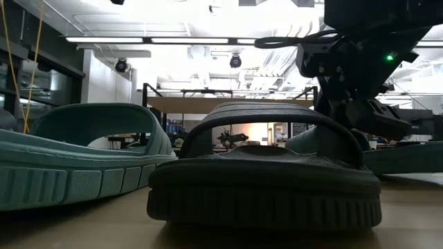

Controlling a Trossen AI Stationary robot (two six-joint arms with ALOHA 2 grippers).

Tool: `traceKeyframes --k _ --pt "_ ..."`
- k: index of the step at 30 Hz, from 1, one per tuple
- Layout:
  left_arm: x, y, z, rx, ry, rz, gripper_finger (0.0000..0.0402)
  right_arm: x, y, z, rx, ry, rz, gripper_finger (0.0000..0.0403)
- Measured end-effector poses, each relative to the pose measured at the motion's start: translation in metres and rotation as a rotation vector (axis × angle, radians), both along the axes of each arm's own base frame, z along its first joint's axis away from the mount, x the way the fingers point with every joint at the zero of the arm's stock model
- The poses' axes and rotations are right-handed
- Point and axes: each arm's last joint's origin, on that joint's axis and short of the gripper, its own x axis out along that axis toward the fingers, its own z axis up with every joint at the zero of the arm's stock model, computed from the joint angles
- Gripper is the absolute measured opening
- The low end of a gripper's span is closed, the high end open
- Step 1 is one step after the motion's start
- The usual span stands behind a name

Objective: Pick and place slides into the shelf
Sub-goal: Put the right green slide on the shelf

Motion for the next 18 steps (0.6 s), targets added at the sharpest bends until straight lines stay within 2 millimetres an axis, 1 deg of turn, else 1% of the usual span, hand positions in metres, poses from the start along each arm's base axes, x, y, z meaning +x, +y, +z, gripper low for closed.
traceKeyframes --k 5,9,12,18 --pt "0.0 -0.0001 0.0 0.0 0.0 -0.003 0.0177 0.0001 -0.0001 0.0 -0.002 -0.002 0.0 0.0155" --pt "0.0 -0.0002 0.0 0.0 0.0 -0.003 0.0177 0.0002 0.0005 -0.0003 0.014 0.001 -0.002 0.0133" --pt "0.0 -0.0001 0.0 0.0 0.0 -0.003 0.0177 0.0009 0.0015 -0.0005 0.026 -0.007 -0.001 0.0101" --pt "0.0 -0.0001 0.0 0.0 0.0 -0.003 0.0177 0.0022 0.0022 -0.0006 0.032 -0.022 -0.001 0.0015"
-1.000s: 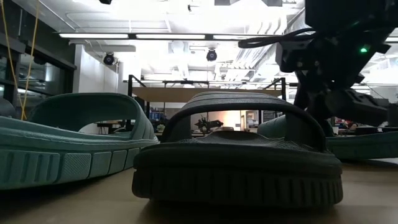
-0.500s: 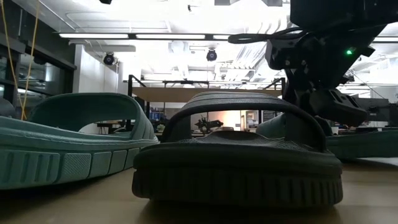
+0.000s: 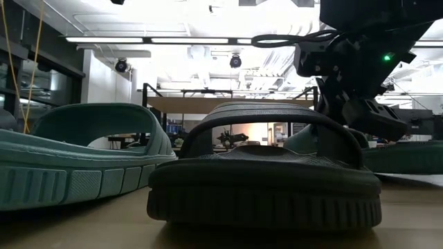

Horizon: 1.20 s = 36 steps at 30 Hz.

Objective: Pick and place slides into the shelf
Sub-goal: Put the right green slide on the shelf

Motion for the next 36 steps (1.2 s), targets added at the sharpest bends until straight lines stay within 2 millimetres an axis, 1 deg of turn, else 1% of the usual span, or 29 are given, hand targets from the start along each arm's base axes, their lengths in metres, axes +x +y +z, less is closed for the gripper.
traceKeyframes --k 2,5,7,10,24,28,36 --pt "0.0 0.0 0.0 0.0 0.0 0.0 0.0177 0.0 0.0 0.0 0.0 -0.001 -0.001 0.0007" --pt "0.0 0.0 0.0 0.0 0.0 0.0 0.0177 0.0 0.0 0.0 0.007 -0.018 -0.021 0.0016" --pt "0.0 0.0 0.0 0.0 0.0 0.0 0.0177 -0.001 0.0 0.0 0.007 -0.02 -0.03 0.0012" --pt "0.0 0.0 0.0 0.0 0.0 0.0 0.0177 -0.002 -0.001 0.0 -0.005 -0.009 -0.03 0.0004" --pt "0.0 0.0 0.0 0.011 0.002 -0.001 0.0177 -0.007 -0.005 0.003 -0.056 0.037 -0.04 0.0002" --pt "0.0 0.0 0.0 0.011 0.002 -0.001 0.0177 -0.007 -0.005 0.016 -0.068 0.049 -0.085 0.0002" --pt "0.0 0.0 0.0 0.011 0.002 -0.001 0.0177 0.001 -0.002 0.06 -0.137 0.043 -0.13 0.0001"
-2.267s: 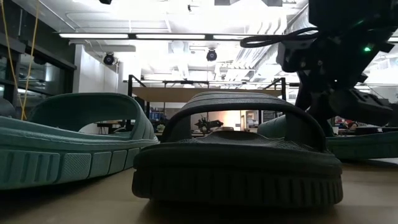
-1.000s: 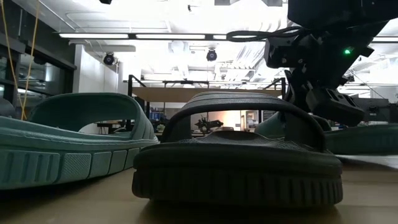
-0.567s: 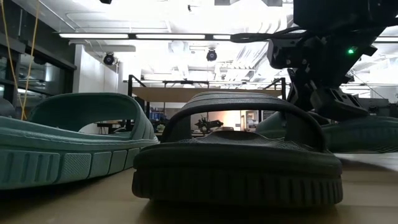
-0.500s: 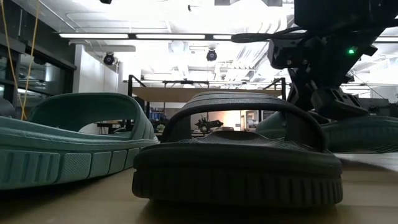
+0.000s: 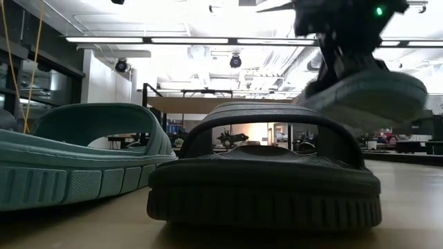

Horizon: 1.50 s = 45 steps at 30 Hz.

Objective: Pick and place slides into the shelf
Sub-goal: Put the right green slide on the shelf

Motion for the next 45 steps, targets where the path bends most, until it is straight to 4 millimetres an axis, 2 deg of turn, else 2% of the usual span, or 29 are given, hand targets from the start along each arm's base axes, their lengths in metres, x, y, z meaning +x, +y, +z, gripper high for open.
traceKeyframes --k 15,21,27,39,45 --pt "0.0 0.0 0.0 0.0 0.001 0.0 0.0177 0.013 0.005 0.065 -0.044 -0.033 0.073 0.0001" --pt "0.0 0.0 -0.001 0.002 0.009 0.0 0.0177 0.015 -0.002 0.091 -0.068 -0.078 0.108 0.0001" --pt "0.0 0.0 -0.001 0.002 0.009 0.0 0.0177 0.016 -0.022 0.11 -0.097 -0.089 0.096 0.0" --pt "0.0 0.0 -0.001 0.002 0.009 0.001 0.0177 0.028 -0.077 0.113 -0.13 0.026 -0.005 0.0" --pt "0.0 0.0 -0.001 0.002 0.009 0.001 0.0177 0.029 -0.105 0.121 -0.175 0.041 -0.045 0.0"
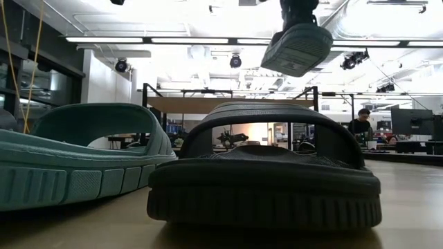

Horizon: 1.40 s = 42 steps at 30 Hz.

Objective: Pick and place slides into the shelf
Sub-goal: Put the right green slide on the shelf

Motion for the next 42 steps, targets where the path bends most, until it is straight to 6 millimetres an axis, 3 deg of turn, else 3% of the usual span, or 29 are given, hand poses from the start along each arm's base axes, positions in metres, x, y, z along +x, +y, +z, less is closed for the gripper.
traceKeyframes --k 14,24,42 --pt "0.0 0.0 0.0 0.0 0.001 0.0 0.0177 0.0 -0.053 0.038 0.098 -0.094 0.083 0.0" --pt "0.0 0.0 0.0 0.022 0.005 -0.002 0.0177 0.006 -0.088 0.04 0.221 -0.136 0.123 0.0" --pt "0.0 0.0 0.0 0.022 0.005 -0.002 0.0177 -0.004 -0.138 0.04 0.247 -0.103 0.079 0.0"
